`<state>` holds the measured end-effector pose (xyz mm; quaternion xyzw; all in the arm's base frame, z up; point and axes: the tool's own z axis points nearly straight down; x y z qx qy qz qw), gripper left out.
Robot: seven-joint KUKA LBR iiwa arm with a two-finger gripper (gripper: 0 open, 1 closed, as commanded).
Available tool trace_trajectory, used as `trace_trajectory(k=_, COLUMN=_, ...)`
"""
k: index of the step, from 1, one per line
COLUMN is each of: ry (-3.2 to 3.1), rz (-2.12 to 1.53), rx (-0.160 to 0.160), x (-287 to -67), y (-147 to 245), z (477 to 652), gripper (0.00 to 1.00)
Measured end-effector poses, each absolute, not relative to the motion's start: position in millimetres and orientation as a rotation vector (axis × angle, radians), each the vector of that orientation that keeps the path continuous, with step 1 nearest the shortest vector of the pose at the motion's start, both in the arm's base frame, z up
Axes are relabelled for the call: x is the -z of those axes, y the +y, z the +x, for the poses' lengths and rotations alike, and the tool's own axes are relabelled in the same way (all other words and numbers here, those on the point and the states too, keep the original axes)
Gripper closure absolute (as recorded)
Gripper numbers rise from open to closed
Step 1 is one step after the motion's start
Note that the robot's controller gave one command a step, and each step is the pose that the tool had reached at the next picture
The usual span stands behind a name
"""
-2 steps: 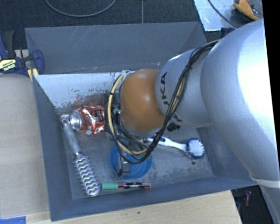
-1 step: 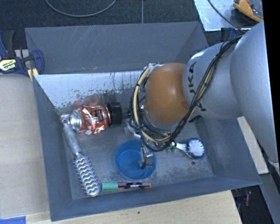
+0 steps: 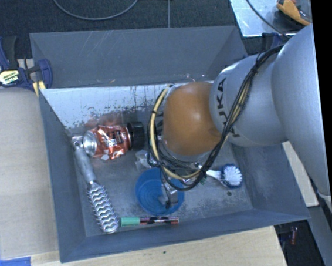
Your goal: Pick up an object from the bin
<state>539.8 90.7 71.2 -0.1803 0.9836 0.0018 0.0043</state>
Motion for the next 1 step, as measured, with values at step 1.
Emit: trace_trajectory(k=1, ry=3.126, rz=-0.179, rx=0.005, x=-71.0, y=94.5, z=540.7, gripper=0.00)
